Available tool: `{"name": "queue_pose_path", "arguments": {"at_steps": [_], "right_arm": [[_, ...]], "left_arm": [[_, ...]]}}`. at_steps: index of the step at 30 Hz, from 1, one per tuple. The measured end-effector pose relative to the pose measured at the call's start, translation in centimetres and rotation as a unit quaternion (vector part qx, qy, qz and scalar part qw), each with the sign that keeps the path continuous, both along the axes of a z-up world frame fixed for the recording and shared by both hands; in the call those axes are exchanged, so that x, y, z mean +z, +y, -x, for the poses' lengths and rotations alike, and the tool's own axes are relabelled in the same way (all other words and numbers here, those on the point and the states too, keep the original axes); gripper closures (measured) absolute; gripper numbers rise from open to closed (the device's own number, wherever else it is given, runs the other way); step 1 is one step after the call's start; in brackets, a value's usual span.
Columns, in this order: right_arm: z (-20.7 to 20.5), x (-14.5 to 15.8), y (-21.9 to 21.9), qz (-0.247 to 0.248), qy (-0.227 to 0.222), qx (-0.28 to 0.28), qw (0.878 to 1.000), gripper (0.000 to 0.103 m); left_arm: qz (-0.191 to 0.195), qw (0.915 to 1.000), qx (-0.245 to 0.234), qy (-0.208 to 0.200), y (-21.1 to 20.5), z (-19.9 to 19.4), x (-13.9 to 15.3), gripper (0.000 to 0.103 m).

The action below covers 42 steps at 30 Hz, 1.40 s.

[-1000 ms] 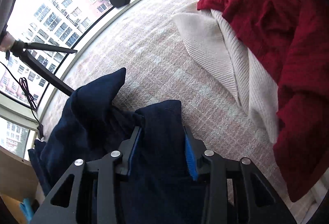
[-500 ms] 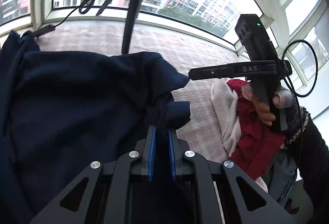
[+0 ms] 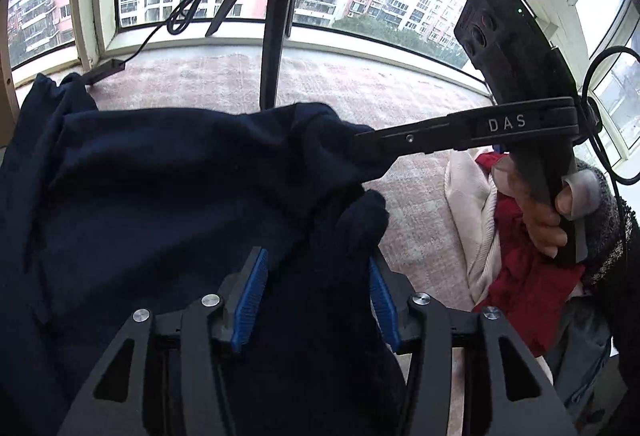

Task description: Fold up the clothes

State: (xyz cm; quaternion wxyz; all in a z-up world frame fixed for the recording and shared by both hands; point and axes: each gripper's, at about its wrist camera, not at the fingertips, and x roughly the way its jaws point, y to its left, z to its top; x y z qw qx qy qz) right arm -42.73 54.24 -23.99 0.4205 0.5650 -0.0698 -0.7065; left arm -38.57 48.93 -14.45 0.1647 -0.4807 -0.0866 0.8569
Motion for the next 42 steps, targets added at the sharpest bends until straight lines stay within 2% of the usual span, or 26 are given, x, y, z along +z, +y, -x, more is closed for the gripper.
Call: {"name": "queue_pose_path", "arguments": {"at_steps": [2,5,7,8,10,11,14,15,16,17,19,20,23,25,27,30,33,34,35,36,39,42], "right_arm": [[0.1,0.6,0.3,0.017,-0.002,-0.009,1.0,0.082],[0.4,1.0,0.4,0.023,-0.001,-0.029,0.999,0.09],[0.6,1.2,0.4,0.025,0.004,-0.043,0.999,0.095],[0.7,1.4,0.4,0.025,0.006,-0.05,0.998,0.096],[0.9,1.8,0.5,0.033,0.01,-0.057,0.998,0.097],[1.0,2.2,0.6,0.037,0.014,-0.062,0.997,0.097],[1.8,3.4,1.3,0.05,0.031,-0.101,0.993,0.098],[2.2,3.5,1.9,0.052,0.035,-0.125,0.99,0.097],[2.6,3.3,2.5,0.045,0.028,-0.143,0.988,0.096],[3.0,2.9,2.9,0.036,0.019,-0.155,0.987,0.093],[3.0,1.3,3.3,0.01,-0.017,-0.135,0.991,0.066],[2.5,0.8,3.4,-0.002,-0.015,-0.126,0.992,0.064],[1.3,-0.7,3.5,-0.029,-0.028,-0.089,0.995,0.062],[0.6,-1.6,3.3,-0.044,-0.038,-0.062,0.996,0.054],[0.4,-2.0,2.5,-0.056,-0.028,-0.047,0.997,0.054],[0.3,-2.4,0.7,-0.045,-0.034,-0.02,0.998,0.054],[0.1,-2.8,-1.3,-0.061,-0.013,0.001,0.998,0.054],[0.0,-3.0,-1.8,-0.061,-0.012,0.007,0.998,0.058],[-0.2,-3.1,-2.0,-0.057,-0.015,0.01,0.998,0.07],[-0.4,-2.8,-2.1,-0.051,-0.018,0.012,0.998,0.099],[-0.9,-0.3,-1.0,-0.041,0.003,0.001,0.999,0.1],[-0.6,3.3,2.6,-0.05,0.038,-0.044,0.997,0.1]], "left_arm": [[0.015,0.9996,-0.015,0.019,1.1,0.1,0.6,0.05],[0.023,0.9977,-0.053,0.036,3.2,0.2,1.1,0.053],[0.03,0.9959,-0.072,0.048,4.3,0.1,1.4,0.077],[0.032,0.995,-0.082,0.047,4.7,0.0,1.5,0.099],[0.032,0.9943,-0.089,0.048,4.5,-0.1,1.9,0.098],[0.021,0.9946,-0.09,0.047,4.0,-0.4,2.2,0.098],[-0.081,0.992,-0.087,0.041,1.6,-1.2,3.5,0.099],[-0.137,0.9859,-0.085,0.045,0.5,-1.6,3.9,0.098],[-0.174,0.9799,-0.084,0.051,-0.4,-1.9,4.0,0.098],[-0.17,0.9811,-0.077,0.052,-0.8,-2.1,3.8,0.098],[-0.143,0.9873,-0.062,0.032,-1.3,-1.8,2.9,0.099],[-0.133,0.9895,-0.053,0.023,-1.6,-1.6,2.5,0.099],[-0.119,0.9925,-0.022,0.012,-3.1,-1.2,1.6,0.099],[-0.109,0.9939,-0.011,0.008,-3.9,-1.1,1.1,0.099],[-0.099,0.9951,-0.005,0.005,-4.6,-1.1,0.6,0.099],[-0.087,0.9962,-0.01,0.0,-4.5,-1.5,0.2,0.099],[-0.069,0.9973,-0.025,0.0,-4.1,-2.2,0.1,0.099],[-0.062,0.9977,-0.028,0.001,-3.9,-2.4,0.2,0.099],[-0.06,0.9977,-0.031,-0.001,-3.8,-2.5,0.2,0.099],[-0.06,0.9977,-0.033,-0.003,-3.7,-2.6,0.2,0.099],[-0.076,0.9961,-0.044,-0.007,-2.8,-2.7,0.9,0.099],[-0.105,0.9912,-0.08,0.008,0.0,-2.7,2.2,0.099]]}}
